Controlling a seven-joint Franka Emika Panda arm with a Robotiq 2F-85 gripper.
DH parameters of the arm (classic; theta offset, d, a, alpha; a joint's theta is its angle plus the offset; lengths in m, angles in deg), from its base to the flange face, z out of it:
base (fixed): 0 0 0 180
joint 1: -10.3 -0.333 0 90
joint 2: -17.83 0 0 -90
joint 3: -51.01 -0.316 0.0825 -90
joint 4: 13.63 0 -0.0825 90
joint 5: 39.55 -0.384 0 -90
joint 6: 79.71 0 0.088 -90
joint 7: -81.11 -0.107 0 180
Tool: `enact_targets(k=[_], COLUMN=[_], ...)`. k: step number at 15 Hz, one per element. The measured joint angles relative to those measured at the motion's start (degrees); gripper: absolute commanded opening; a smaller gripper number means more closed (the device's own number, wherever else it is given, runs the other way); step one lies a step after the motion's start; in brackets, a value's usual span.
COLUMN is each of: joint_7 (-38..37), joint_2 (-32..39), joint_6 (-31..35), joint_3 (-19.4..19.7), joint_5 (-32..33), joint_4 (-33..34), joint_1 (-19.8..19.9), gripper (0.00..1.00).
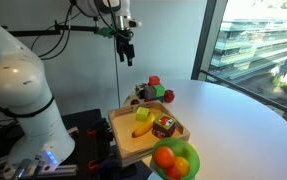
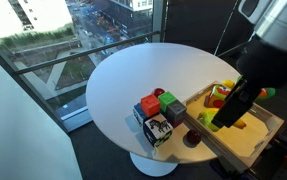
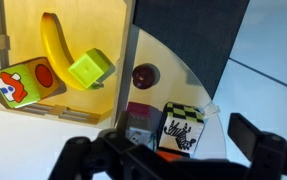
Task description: Put the grey block in the box
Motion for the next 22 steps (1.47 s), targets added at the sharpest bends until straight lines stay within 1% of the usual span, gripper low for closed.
enact_targets(k=[9, 17, 22], joint_7=[-0.34, -2.16, -4.91], joint_2=[10.79, 18.23, 21.93], joint_6=[5.65, 6.76, 6.69], joint_3=[1.4, 2.53, 3.2], joint_5=[-0.54, -0.54, 0.69], joint_4=[6.31, 10.61, 12.07], joint_1=[0.51, 0.69, 1.96], gripper=[1.0, 1.0, 1.0])
